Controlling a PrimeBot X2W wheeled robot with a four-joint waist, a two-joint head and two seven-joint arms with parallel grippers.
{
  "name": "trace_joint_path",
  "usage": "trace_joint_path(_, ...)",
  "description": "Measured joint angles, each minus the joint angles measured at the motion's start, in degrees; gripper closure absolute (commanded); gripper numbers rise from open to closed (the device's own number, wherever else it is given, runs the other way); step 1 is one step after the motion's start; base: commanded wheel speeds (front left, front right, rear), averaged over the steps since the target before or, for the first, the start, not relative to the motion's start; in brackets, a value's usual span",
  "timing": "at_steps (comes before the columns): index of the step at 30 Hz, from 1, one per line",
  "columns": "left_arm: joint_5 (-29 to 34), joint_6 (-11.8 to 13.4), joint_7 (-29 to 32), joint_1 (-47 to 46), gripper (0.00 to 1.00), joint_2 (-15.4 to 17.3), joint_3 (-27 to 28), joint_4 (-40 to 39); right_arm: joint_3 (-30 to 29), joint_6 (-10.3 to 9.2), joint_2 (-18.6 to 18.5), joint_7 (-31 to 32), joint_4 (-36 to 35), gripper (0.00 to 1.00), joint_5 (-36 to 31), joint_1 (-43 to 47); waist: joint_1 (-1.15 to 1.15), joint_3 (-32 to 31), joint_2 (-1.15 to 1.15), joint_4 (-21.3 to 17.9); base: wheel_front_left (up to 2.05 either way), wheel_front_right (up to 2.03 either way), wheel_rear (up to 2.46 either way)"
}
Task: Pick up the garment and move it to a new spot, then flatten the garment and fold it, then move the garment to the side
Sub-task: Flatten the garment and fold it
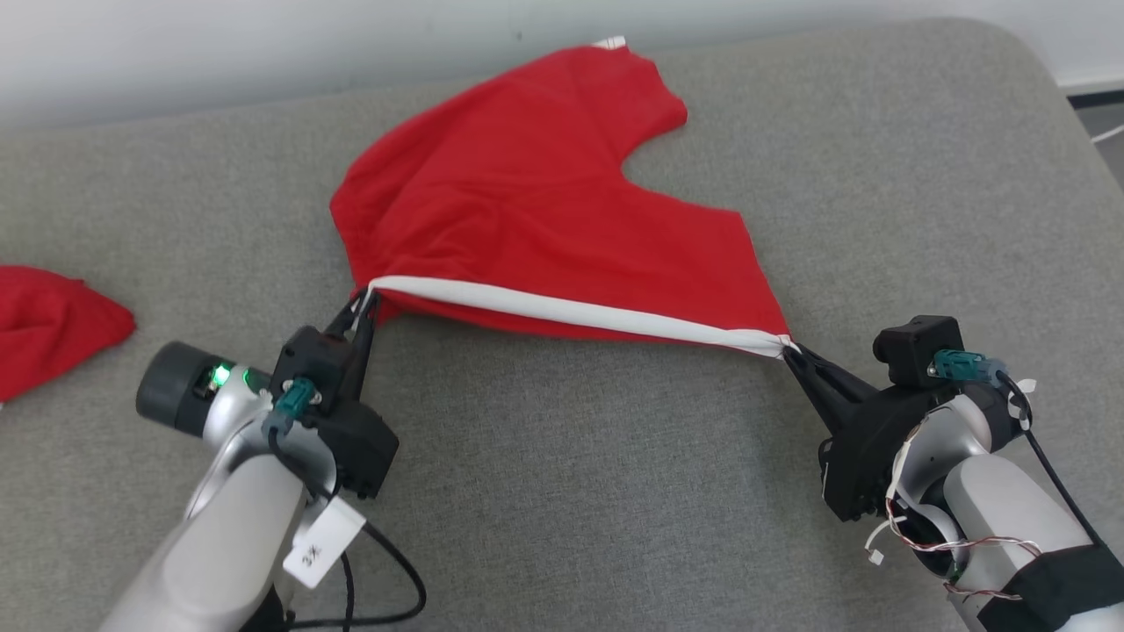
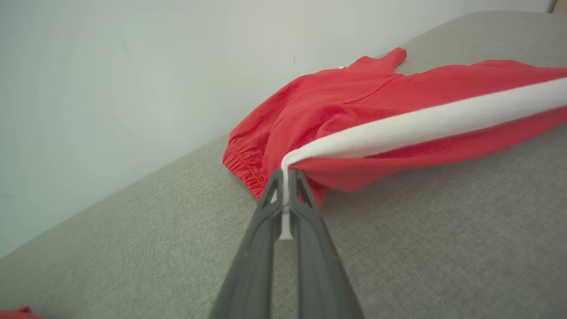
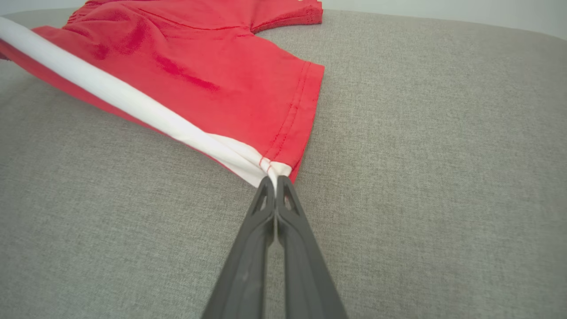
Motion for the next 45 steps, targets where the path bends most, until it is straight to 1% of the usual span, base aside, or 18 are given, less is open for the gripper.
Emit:
trace_joint_path(5,0.0,0.1,-0.7,3.1,1.00,0.1,-0.2,1.1,0.6,0.01,-0.9,0.2,-1.7,1.00,0.0,1.6,-0.01,-3.2,0.00,0.3,0.00,0.00,0.00)
trace_joint_path(10,-0.1,-0.2,-1.0,7.3,1.00,0.1,-1.1,1.6,1.1,0.12,-1.2,0.3,-2.9,1.00,0.0,7.4,-0.01,-7.0,0.00,0.7,0.00,0.00,0.00)
trace_joint_path(14,-0.6,-2.1,-1.2,11.0,1.00,0.1,-2.1,1.6,0.8,-0.99,-1.7,1.2,-3.6,1.00,0.5,13.2,-0.01,-10.2,0.00,1.1,0.00,0.00,0.00)
trace_joint_path(16,-0.6,-2.5,-1.2,13.0,1.00,0.3,-2.5,1.2,0.6,-2.11,-1.9,1.8,-4.8,1.00,0.8,16.3,-0.02,-11.8,-0.01,1.3,0.00,0.00,0.00)
trace_joint_path(18,-1.0,-2.5,-1.2,14.9,1.00,0.8,-2.5,0.5,0.2,-3.08,-2.2,2.2,-5.7,1.00,0.9,18.8,-0.02,-13.4,-0.01,1.5,0.00,0.00,0.00)
trace_joint_path(23,-1.1,-2.5,-1.3,18.8,1.00,1.9,-2.5,-0.5,0.1,-4.02,-2.5,3.3,-8.1,1.00,1.5,21.4,-0.02,-16.5,-0.02,1.8,0.00,0.00,0.00)
trace_joint_path(26,-1.1,-2.0,-1.3,20.0,1.00,1.9,-2.7,-0.9,0.6,-4.21,-2.5,3.9,-8.6,1.00,2.1,22.7,-0.02,-17.6,-0.02,1.8,0.00,0.00,0.00)
trace_joint_path(36,-0.9,-2.0,-1.4,23.1,1.00,3.0,-3.5,-1.8,2.6,-4.64,-2.4,6.5,-10.1,1.00,2.4,25.1,-0.01,-18.0,-0.02,2.6,0.00,0.00,0.00)
trace_joint_path(37,-0.9,-2.0,-1.4,23.8,0.66,3.1,-3.7,-1.7,2.8,-4.63,-2.4,6.8,-10.2,1.00,2.4,25.1,-0.01,-18.0,-0.02,2.7,0.00,0.00,0.00)
trace_joint_path(38,-0.8,-2.0,-1.4,24.5,0.00,3.3,-4.1,-1.7,3.1,-4.59,-2.4,6.8,-10.3,0.07,2.3,25.1,0.00,-18.0,-0.01,2.8,0.00,0.00,0.00)
trace_joint_path(39,-0.5,-2.0,-1.4,25.0,0.00,3.4,-4.6,-1.7,3.3,-4.52,-2.4,7.1,-10.3,0.00,2.3,25.1,0.00,-18.0,-0.01,2.9,0.00,0.00,0.00)
trace_joint_path(41,-0.1,-2.5,-1.4,25.6,0.00,3.4,-5.2,-1.7,4.1,-4.11,-2.4,7.8,-10.2,0.00,2.3,25.1,-0.01,-18.0,-0.01,3.0,0.00,0.00,0.00)
trace_joint_path(45,0.1,-2.6,-1.4,25.7,0.00,3.5,-5.7,-1.7,4.6,-4.02,-2.5,8.3,-9.9,0.00,2.3,25.1,0.00,-18.0,-0.01,3.1,0.00,0.00,0.00)
